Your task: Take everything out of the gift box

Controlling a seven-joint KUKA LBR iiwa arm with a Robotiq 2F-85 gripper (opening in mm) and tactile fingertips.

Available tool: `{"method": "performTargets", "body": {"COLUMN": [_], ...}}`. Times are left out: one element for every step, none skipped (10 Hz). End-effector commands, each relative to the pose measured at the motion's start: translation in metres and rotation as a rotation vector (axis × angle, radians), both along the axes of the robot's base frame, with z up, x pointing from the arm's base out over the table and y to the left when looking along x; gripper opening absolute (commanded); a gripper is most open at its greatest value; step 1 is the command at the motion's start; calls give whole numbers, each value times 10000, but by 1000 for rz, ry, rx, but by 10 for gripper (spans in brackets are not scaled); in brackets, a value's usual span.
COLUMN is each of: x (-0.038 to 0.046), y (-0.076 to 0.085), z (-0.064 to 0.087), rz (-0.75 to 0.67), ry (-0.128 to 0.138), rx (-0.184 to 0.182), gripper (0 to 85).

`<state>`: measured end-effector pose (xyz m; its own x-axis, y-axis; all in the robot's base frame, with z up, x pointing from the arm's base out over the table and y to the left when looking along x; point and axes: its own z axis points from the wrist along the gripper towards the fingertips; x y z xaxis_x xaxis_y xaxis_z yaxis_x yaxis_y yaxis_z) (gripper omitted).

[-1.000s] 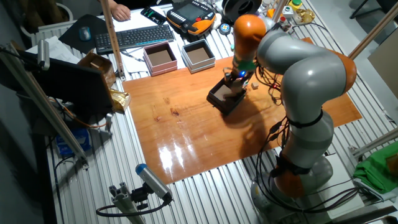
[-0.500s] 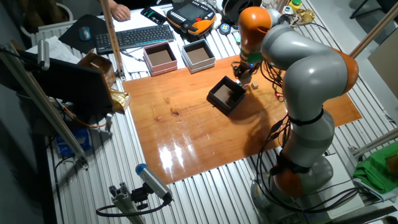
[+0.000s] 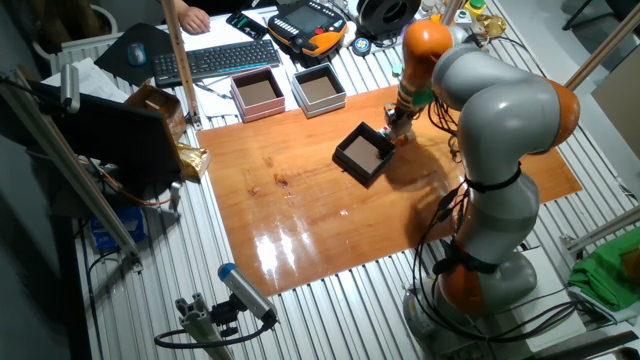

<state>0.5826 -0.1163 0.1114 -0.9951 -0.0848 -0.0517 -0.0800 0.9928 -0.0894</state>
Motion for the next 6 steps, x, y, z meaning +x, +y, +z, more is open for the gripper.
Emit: {"method": "performTargets", "body": {"x": [-4, -16, -21, -23, -19, -14], "y": [-7, -8, 8, 32, 39, 56], "z": [-14, 2, 18, 15, 20, 46], "rz": [3, -9, -37, -57, -72, -74], "ry": [5, 15, 23, 18, 15, 20], "rx": [2, -2, 1, -7, -10, -4], "gripper": [13, 67, 200, 500, 803, 847]}}
